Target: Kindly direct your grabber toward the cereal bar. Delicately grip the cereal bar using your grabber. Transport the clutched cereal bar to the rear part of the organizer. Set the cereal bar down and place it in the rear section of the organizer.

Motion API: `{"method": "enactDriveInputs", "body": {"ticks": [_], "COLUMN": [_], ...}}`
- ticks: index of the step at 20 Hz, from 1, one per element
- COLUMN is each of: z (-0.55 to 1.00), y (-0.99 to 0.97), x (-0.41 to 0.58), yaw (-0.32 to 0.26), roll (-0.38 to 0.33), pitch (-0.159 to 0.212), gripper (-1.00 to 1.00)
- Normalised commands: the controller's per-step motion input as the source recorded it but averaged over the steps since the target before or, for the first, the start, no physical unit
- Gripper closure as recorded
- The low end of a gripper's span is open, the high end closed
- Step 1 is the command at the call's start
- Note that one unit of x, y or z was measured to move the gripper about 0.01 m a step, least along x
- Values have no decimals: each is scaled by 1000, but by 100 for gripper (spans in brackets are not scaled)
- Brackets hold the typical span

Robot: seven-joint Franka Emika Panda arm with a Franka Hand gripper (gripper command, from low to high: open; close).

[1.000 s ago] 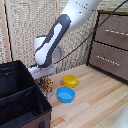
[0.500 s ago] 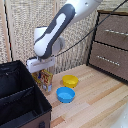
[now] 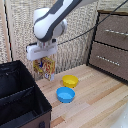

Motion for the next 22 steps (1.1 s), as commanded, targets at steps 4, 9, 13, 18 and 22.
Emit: {"method": "enactDriveInputs", "body": {"ticks": [4, 9, 13, 18, 22], "z": [686, 483, 604, 639, 636], "y": [193, 165, 277, 264, 227], "x": [256, 27, -28, -51, -8], "yaw": [-216, -320, -267, -268, -297], "roll": [-107, -34, -31, -7, 0], "pitch": [12, -9, -19, -33, -49], "gripper": [100, 100, 100, 100, 100]}}
